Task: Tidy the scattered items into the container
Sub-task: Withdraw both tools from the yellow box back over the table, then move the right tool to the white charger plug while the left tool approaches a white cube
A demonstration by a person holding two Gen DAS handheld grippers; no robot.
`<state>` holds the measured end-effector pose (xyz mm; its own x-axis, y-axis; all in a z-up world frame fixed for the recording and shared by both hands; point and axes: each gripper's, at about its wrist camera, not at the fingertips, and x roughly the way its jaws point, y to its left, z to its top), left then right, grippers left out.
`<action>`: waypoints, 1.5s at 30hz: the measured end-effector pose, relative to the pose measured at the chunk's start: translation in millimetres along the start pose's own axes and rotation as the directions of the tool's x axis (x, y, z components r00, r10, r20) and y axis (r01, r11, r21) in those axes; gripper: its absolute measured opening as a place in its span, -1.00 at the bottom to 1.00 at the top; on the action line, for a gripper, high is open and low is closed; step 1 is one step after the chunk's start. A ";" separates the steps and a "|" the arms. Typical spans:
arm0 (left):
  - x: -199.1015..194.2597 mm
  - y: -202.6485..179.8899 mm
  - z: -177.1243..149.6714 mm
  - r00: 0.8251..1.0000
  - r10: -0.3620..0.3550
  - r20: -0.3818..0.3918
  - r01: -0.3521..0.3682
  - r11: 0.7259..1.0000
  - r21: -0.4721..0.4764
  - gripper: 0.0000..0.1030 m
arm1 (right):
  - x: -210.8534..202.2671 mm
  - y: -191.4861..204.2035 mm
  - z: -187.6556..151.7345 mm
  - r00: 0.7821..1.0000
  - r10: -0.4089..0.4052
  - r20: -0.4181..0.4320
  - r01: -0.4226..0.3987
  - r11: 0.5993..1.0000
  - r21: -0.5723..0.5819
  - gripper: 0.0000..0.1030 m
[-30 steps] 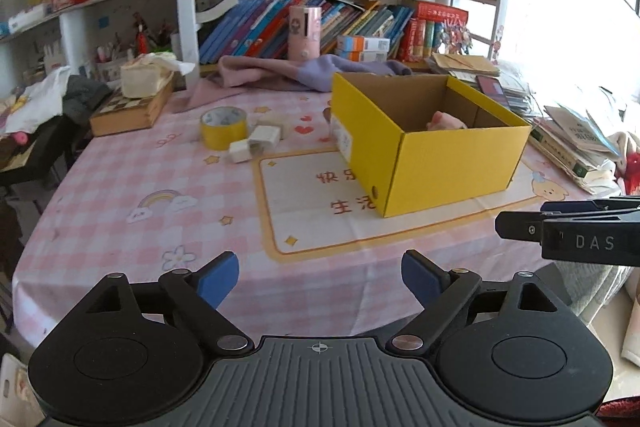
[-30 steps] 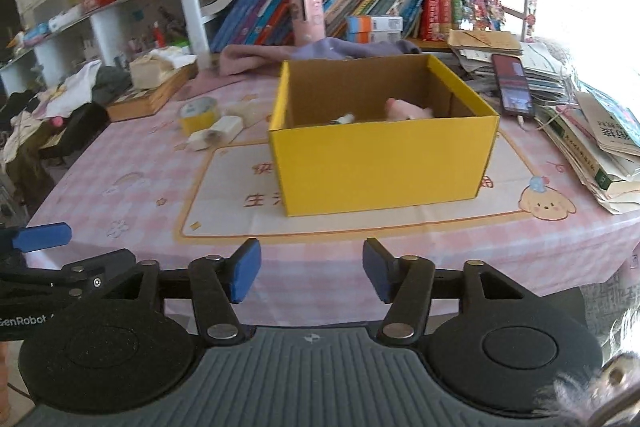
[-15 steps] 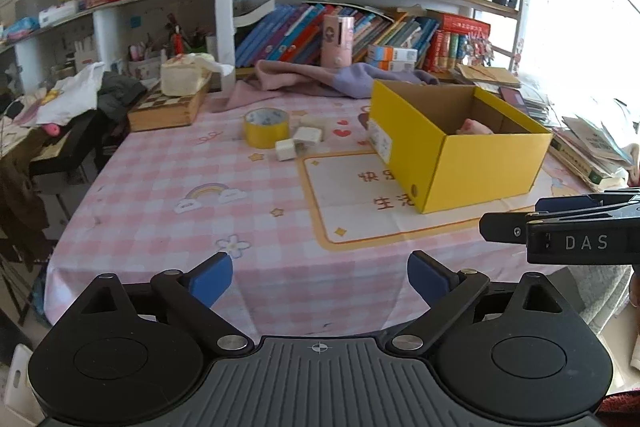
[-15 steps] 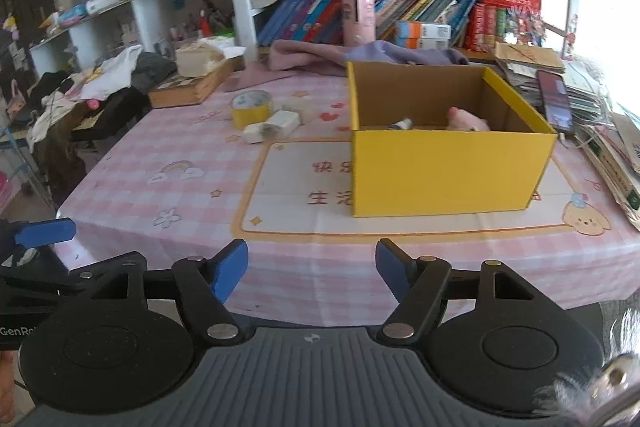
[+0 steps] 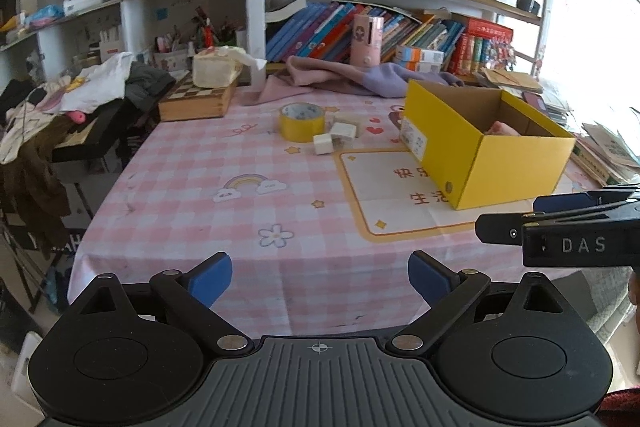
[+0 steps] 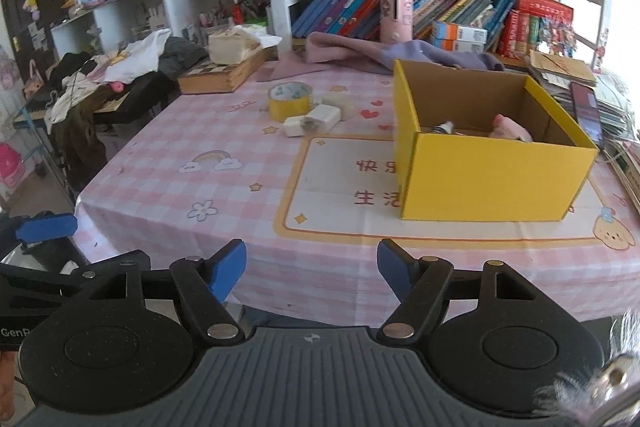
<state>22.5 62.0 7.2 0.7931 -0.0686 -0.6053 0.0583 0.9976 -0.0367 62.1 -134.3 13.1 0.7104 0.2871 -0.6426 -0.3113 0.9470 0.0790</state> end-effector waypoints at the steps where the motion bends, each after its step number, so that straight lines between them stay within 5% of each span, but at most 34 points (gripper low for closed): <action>1: 0.7 1.9 0.5 1.000 0.003 -0.001 -0.003 1.000 -0.005 0.88 | 0.6 1.9 0.7 1.000 0.005 0.000 -0.005 1.000 -0.006 0.38; 23: 41.7 3.6 15.2 0.999 -0.012 -0.050 0.012 1.000 0.007 0.88 | 37.3 -3.7 21.1 1.000 0.016 -0.024 -0.017 1.000 -0.019 0.38; 45: 148.5 12.2 61.8 0.994 0.001 -0.112 -0.007 0.999 -0.051 0.88 | 140.2 -21.7 90.1 0.996 0.042 -0.074 -0.052 0.990 -0.134 0.38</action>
<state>178.5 63.5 -34.0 0.7203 -0.0664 -0.6905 0.0221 0.9971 -0.0729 225.3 -101.6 -10.1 0.6481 0.3155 -0.6931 -0.4297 0.9029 0.0092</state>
